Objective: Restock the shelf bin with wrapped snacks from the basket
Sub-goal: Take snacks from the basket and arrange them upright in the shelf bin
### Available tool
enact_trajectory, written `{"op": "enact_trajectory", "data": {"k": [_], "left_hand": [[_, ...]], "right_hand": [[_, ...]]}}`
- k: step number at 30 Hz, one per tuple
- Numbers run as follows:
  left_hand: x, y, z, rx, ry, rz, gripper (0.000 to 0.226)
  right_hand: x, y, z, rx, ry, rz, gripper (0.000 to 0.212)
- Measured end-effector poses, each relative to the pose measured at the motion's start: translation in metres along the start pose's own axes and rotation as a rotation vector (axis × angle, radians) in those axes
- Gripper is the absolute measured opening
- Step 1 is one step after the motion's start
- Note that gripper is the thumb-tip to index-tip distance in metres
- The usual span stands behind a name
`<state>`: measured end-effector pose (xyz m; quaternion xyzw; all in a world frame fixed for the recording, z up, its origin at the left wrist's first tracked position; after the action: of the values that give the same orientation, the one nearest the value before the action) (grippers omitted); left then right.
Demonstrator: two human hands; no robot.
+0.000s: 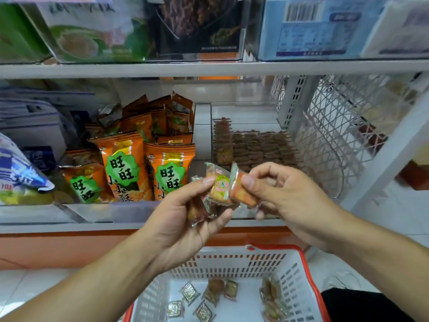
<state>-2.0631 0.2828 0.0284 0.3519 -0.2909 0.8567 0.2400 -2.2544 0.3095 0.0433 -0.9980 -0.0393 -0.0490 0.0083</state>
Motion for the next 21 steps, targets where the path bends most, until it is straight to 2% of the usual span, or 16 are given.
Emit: {"op": "enact_trajectory", "data": {"k": [3, 6, 8, 12, 17, 21], "left_hand": [[0.000, 0.001, -0.002, -0.010, -0.011, 0.035, 0.026], [0.000, -0.002, -0.004, -0.041, -0.021, 0.010, 0.031], [0.001, -0.004, -0.003, -0.040, -0.062, -0.035, 0.045], [0.001, -0.006, 0.001, -0.006, -0.053, -0.051, 0.053], [0.001, -0.005, 0.001, 0.000, -0.031, 0.036, 0.039], [0.000, -0.005, 0.002, 0.010, -0.049, 0.037, 0.054]], "right_hand": [[-0.006, -0.001, -0.002, -0.219, -0.118, 0.236, 0.030], [0.002, -0.008, -0.001, -0.412, -0.278, 0.188, 0.027], [0.011, -0.014, 0.004, -0.464, -0.378, 0.125, 0.021], [0.015, -0.017, 0.006, -0.469, -0.317, 0.074, 0.012], [0.014, -0.014, 0.006, -0.347, -0.326, 0.079, 0.036], [0.012, -0.014, 0.006, -0.142, -0.270, 0.085, 0.048]]}}
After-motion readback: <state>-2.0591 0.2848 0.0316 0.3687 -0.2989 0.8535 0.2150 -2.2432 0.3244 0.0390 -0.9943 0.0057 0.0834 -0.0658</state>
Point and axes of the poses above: each hand's wrist, its own y-axis towards the middle knuckle, its own x-axis out of the palm, z = x × y, the point moved 1 cm from there along y, towards the middle knuckle, and after that the axes turned 1 degree about -x, right-handed, at the moved point
